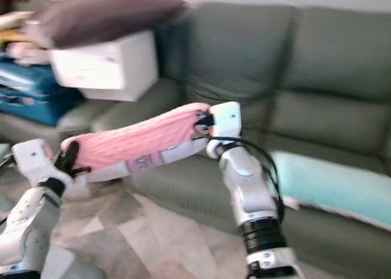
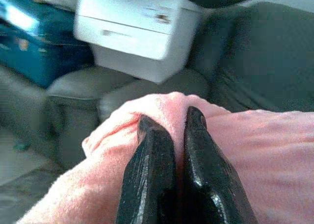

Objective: Move the pillow to the sofa

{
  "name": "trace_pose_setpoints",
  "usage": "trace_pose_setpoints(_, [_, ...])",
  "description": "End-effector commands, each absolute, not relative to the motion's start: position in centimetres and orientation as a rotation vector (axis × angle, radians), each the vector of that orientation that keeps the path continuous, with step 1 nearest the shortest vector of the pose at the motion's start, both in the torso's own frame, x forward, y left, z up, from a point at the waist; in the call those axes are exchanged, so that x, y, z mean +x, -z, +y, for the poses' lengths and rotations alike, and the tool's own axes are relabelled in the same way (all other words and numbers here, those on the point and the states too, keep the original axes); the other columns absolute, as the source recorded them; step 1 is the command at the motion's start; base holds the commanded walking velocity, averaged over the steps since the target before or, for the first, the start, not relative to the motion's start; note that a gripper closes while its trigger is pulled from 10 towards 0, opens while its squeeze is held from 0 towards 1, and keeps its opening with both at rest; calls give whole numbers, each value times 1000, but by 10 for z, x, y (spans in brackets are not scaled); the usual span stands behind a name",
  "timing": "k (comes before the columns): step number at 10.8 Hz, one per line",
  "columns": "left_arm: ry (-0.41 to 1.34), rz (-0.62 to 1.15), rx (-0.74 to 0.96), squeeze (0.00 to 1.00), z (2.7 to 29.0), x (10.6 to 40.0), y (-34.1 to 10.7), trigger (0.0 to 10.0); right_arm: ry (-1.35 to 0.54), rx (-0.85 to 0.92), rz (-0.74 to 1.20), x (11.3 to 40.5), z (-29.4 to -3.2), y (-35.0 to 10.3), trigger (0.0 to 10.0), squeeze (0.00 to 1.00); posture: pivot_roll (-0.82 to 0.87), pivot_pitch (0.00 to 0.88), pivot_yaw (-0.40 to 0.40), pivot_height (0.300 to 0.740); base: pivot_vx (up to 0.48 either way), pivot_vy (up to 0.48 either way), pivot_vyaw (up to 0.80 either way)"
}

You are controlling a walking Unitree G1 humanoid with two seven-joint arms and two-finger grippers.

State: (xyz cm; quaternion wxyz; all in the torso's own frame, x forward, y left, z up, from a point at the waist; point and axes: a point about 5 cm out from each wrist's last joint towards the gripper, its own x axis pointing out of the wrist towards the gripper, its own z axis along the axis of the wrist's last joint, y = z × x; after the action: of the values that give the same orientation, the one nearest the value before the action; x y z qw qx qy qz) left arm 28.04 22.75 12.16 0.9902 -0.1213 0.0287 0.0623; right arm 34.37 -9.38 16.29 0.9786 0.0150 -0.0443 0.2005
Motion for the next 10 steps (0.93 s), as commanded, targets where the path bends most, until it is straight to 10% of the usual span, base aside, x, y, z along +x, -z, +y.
trace_pose_setpoints(1, [-146,44,-237,0,233,281,-125,10000,-385,23,-134,346,-99,-175,10000,0,-218,0,60,740,386,285,0])
trace_pose_setpoints(10, [-146,44,-237,0,233,281,-125,10000,-385,23,-134,346,-99,-175,10000,0,-218,0,60,740,386,285,0])
